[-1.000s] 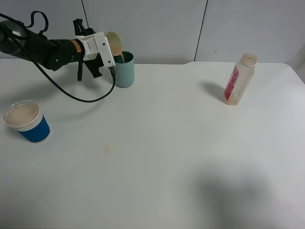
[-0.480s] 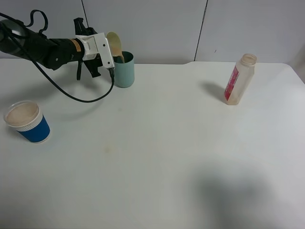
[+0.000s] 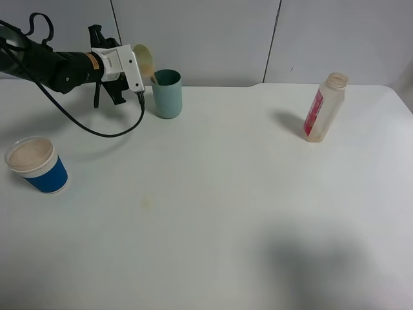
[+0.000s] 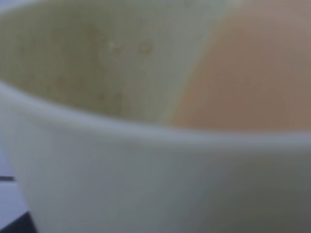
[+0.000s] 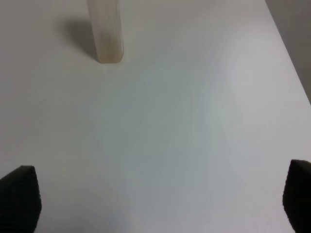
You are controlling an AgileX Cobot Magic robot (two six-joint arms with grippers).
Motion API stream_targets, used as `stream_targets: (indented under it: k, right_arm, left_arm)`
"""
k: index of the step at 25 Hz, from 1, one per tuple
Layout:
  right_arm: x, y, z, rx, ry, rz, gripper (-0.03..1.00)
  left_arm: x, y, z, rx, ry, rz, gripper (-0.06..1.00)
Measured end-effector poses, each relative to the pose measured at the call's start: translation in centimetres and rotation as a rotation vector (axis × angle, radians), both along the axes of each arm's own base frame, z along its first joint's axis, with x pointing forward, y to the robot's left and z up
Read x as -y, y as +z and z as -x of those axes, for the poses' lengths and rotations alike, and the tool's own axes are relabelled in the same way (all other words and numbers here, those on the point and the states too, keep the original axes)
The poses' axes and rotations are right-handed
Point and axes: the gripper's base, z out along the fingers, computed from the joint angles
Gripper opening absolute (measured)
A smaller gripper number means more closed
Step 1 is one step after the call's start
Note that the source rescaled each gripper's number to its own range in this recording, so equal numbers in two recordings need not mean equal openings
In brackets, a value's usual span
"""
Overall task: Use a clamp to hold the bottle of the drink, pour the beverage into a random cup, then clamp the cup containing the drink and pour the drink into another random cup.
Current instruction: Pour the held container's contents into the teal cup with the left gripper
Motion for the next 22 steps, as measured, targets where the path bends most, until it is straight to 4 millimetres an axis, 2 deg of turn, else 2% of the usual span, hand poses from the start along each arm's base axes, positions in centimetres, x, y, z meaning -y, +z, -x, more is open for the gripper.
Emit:
stream_targets:
  k: [14, 22]
  right_arm:
    - [0.0, 0.0, 0.0, 0.000, 0.000, 0.000, 1.00]
    - [0.0, 0.0, 0.0, 0.000, 0.000, 0.000, 1.00]
  left_arm:
    - [-0.1, 0.0, 0.0, 0.000, 0.002, -0.001, 0.03]
    - [-0.1, 1.5, 0.1, 0.027, 0.004, 0.002, 0.03]
